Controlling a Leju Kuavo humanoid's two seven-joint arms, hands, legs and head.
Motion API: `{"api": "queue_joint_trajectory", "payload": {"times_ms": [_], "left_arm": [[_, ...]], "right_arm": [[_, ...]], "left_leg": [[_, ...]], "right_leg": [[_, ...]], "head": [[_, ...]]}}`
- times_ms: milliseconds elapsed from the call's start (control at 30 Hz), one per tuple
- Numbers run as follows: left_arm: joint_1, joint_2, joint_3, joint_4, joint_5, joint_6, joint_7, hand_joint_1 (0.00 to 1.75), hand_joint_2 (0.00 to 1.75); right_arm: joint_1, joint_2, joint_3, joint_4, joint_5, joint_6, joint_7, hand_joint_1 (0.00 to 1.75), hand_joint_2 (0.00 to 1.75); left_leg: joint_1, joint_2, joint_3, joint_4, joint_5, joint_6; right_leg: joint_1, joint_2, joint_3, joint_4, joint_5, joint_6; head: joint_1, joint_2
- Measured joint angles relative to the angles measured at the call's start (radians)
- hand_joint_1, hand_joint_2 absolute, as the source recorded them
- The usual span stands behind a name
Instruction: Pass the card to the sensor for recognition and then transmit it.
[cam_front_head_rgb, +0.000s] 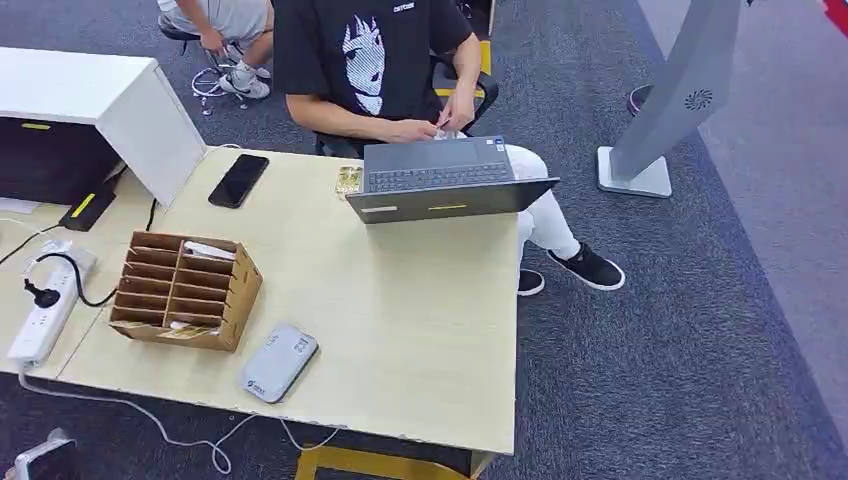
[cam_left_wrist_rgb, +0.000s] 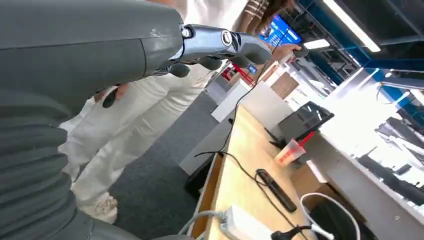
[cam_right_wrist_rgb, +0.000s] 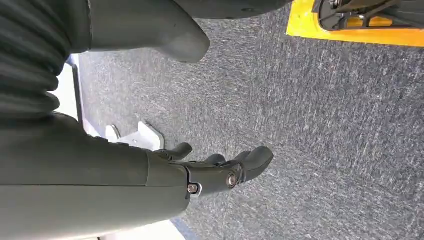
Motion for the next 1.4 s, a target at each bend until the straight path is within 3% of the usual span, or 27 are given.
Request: {"api": "queue_joint_trajectory", "payload": {"times_ms": [433, 567, 767, 1000, 1200, 1400], "left_arm": [[0.046, 0.0, -0.087, -0.217, -0.007, 0.0, 0.0, 0.0, 1.75], [0.049, 0.0, -0.13, -0.281, -0.053, 0.0, 0.0, 0.0, 1.75], [0.035, 0.03, -0.198, -0.336, -0.102, 0.0, 0.0, 0.0, 1.75], [-0.077, 0.112, -0.225, -0.334, -0.266, 0.0, 0.0, 0.0, 1.75], [-0.158, 0.16, -0.225, -0.305, -0.322, 0.0, 0.0, 0.0, 1.75], [-0.313, 0.233, -0.225, -0.173, -0.48, 0.0, 0.021, 0.0, 1.75]], "right_arm": [[-0.001, 0.0, 0.01, 0.0, 0.035, 0.007, 0.001, 0.0, 1.75], [-0.002, 0.0, 0.013, 0.0, 0.044, 0.022, 0.0, 0.0, 1.75], [-0.005, -0.001, 0.016, 0.0, 0.072, 0.029, 0.003, 0.0, 1.75], [-0.012, -0.002, 0.017, 0.0, 0.097, 0.043, 0.004, 0.0, 1.75], [-0.013, -0.003, 0.025, 0.0, 0.108, 0.05, 0.007, 0.0, 1.75], [-0.019, -0.005, 0.035, 0.0, 0.127, 0.055, 0.007, 0.0, 1.75]], "left_leg": [[0.0, 0.0, 0.0, 0.0, 0.0, 0.0], [0.0, 0.0, 0.0, 0.0, 0.0, 0.0], [0.0, 0.0, 0.0, 0.0, 0.0, 0.0], [0.001, 0.0, 0.001, 0.0, 0.0, 0.0], [0.0, 0.001, 0.001, 0.0, 0.001, -0.001], [0.0, 0.0, 0.0, 0.0, 0.002, -0.001]], "right_leg": [[0.0, 0.0, 0.0, 0.0, 0.0, 0.0], [0.0, 0.0, 0.0, 0.0, 0.0, 0.0], [0.0, 0.0, 0.0, 0.0, 0.0, 0.0], [0.0, 0.0, 0.0, 0.0, 0.0, 0.0], [0.0, 0.001, -0.001, 0.0, 0.001, -0.001], [0.0, 0.0, 0.0, 0.0, 0.001, 0.0]], "head": [[0.0, 0.0], [0.0, 0.0], [0.0, 0.0], [0.0, 0.0], [0.0, 0.0], [0.0, 0.0]]}}
